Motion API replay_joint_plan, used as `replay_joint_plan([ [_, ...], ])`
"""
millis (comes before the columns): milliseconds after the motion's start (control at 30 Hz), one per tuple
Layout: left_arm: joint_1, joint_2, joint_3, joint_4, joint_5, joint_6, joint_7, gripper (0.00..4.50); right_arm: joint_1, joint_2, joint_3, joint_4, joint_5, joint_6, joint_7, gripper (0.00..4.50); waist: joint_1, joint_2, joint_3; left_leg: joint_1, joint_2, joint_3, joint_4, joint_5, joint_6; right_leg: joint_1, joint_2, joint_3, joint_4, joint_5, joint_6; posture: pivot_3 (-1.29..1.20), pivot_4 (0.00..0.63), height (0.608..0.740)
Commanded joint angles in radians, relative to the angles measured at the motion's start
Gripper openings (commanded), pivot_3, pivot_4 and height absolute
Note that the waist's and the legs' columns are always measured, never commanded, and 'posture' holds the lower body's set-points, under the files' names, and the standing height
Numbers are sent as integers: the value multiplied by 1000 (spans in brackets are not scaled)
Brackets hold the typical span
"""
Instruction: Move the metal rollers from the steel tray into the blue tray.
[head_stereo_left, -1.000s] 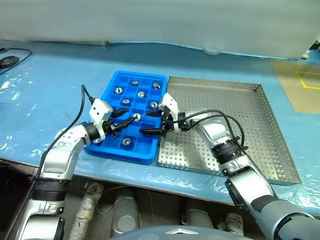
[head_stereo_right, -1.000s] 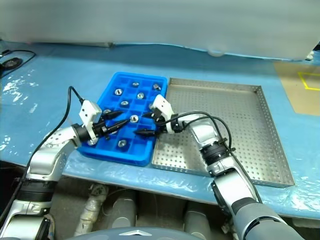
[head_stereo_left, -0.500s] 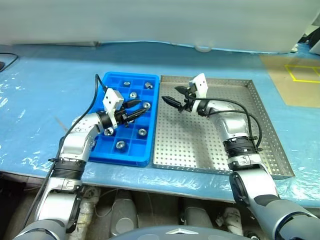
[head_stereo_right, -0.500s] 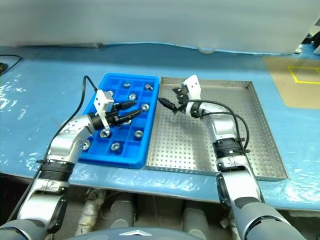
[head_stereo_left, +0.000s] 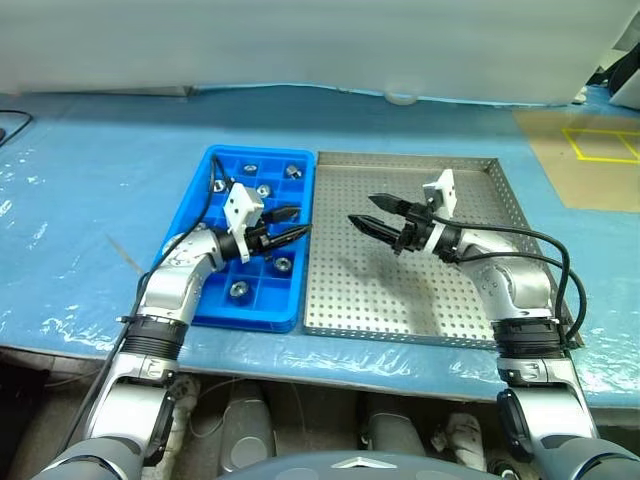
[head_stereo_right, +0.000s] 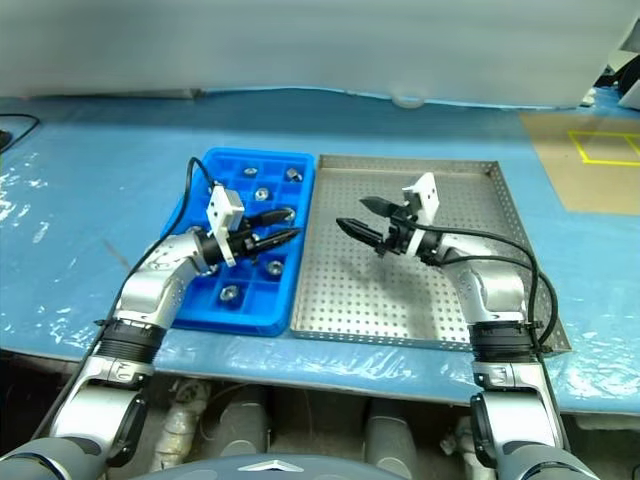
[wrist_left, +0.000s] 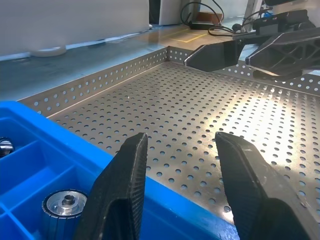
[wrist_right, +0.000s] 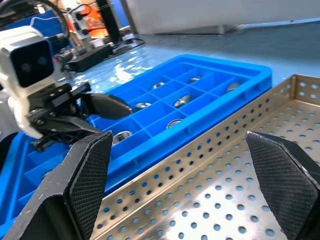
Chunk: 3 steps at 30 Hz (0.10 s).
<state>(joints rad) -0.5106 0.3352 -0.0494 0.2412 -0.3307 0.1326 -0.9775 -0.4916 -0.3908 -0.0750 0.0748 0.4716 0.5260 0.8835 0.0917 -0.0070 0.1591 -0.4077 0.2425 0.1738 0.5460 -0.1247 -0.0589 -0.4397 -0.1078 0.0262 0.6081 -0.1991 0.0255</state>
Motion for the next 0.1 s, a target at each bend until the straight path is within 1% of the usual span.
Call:
replay_joint_plan([
  [33, -26, -10, 2, -10, -11, -15, -9, 2241, -10, -6, -9, -31, 3, -17, -20, 4474, 0, 0, 0, 0, 0, 0, 0, 0, 0, 0, 0, 0, 0, 0, 0, -57, 150, 740],
  [100, -34, -15, -8, 8, 2, -27, -15, 2241, 0, -11, -8, -47, 13, -9, -17, 4474, 0, 0, 0, -1, 0, 0, 0, 0, 0, 0, 0, 0, -1, 0, 0, -59, 150, 740],
])
